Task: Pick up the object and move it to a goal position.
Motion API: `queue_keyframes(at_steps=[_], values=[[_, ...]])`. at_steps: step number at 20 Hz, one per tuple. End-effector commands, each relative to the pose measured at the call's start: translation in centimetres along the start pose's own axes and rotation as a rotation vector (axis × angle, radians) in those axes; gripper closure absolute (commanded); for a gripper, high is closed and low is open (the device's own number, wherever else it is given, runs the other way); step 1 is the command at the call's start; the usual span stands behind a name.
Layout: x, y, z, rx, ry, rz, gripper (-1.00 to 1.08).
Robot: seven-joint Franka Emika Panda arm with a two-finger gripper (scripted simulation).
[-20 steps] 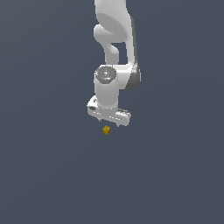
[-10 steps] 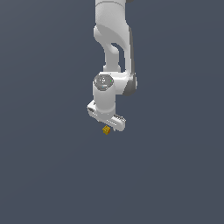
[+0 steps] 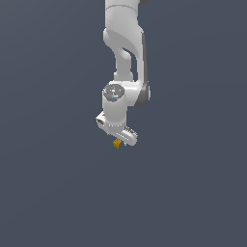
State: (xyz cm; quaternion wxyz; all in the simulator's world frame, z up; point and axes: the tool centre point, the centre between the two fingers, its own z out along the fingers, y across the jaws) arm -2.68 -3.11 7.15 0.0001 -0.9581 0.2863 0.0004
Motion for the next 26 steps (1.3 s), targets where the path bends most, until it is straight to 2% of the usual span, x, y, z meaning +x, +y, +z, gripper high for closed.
queue_keyframes(at_steps=[1, 9, 15, 16, 26], values=[[0.0, 0.0, 0.4, 0.0, 0.0, 0.0, -0.92], [-0.1, 0.1, 4.0, 0.0, 0.0, 0.004, -0.92], [0.0, 0.1, 4.9, 0.0, 0.001, 0.005, -0.92], [0.0, 0.1, 4.9, 0.0, 0.001, 0.005, 1.08], [0.0, 0.0, 4.9, 0.0, 0.001, 0.005, 1.08]])
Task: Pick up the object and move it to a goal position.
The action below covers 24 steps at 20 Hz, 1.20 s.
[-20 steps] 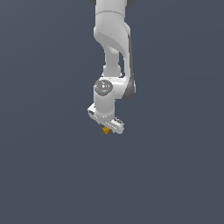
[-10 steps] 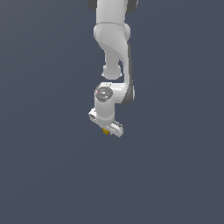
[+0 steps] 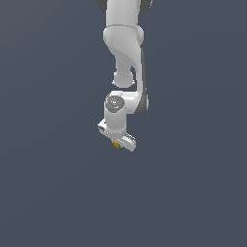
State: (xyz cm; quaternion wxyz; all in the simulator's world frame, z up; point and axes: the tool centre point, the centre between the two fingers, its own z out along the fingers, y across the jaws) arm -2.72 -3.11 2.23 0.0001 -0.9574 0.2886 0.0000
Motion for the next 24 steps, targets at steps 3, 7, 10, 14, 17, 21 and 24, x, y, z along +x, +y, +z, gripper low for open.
queue_keyframes(at_steps=[3, 7, 10, 14, 17, 21, 24], values=[[-0.1, 0.0, -0.2, 0.0, 0.0, 0.0, 1.08], [-0.4, -0.3, -1.2, 0.0, 0.0, 0.0, 1.08], [-0.8, -0.6, -2.4, 0.0, 0.0, 0.0, 1.08], [-1.6, -1.2, -4.8, 0.0, 0.0, 0.0, 1.08], [-2.3, -1.7, -7.2, 0.0, 0.0, 0.0, 1.08], [-3.5, -2.6, -11.1, 0.0, 0.0, 0.001, 1.08], [-4.5, -3.4, -14.5, -0.001, 0.0, 0.001, 1.08]])
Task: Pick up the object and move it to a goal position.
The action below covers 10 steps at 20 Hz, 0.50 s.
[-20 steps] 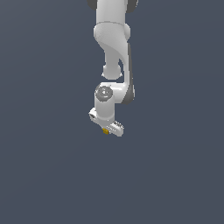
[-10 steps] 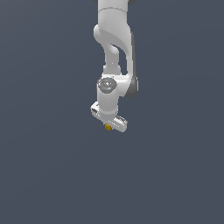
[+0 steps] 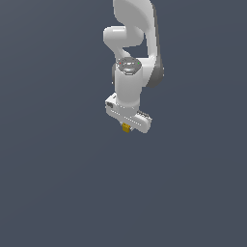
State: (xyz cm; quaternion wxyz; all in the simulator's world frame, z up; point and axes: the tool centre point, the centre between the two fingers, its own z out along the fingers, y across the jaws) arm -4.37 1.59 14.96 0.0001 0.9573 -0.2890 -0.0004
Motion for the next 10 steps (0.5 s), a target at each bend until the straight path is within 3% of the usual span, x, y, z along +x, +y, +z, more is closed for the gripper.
queue_keyframes(at_steps=[1, 10], values=[[-0.9, -0.7, -2.9, 0.0, 0.001, 0.0, 1.08], [-3.9, -3.1, -13.1, -0.001, 0.002, 0.001, 1.08]])
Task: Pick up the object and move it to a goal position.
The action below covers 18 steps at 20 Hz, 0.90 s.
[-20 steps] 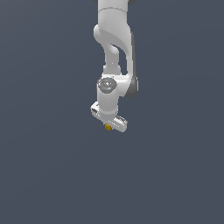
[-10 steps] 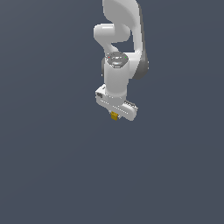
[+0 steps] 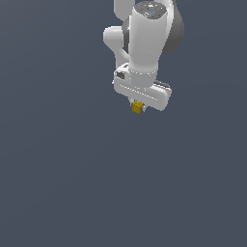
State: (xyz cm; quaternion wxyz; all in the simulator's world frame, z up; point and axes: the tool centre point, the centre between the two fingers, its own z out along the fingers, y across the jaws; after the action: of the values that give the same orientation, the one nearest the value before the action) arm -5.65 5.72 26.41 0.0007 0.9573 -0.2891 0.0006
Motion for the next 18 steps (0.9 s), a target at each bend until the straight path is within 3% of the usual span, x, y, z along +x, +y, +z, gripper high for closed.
queue_keyframes(at_steps=[1, 10, 18], values=[[-0.8, -0.6, -2.8, -0.001, 0.0, 0.0, 1.08], [-3.4, -3.0, -12.0, 0.0, 0.0, 0.0, 1.08], [-4.7, -4.5, -17.3, 0.0, -0.001, -0.001, 1.08]])
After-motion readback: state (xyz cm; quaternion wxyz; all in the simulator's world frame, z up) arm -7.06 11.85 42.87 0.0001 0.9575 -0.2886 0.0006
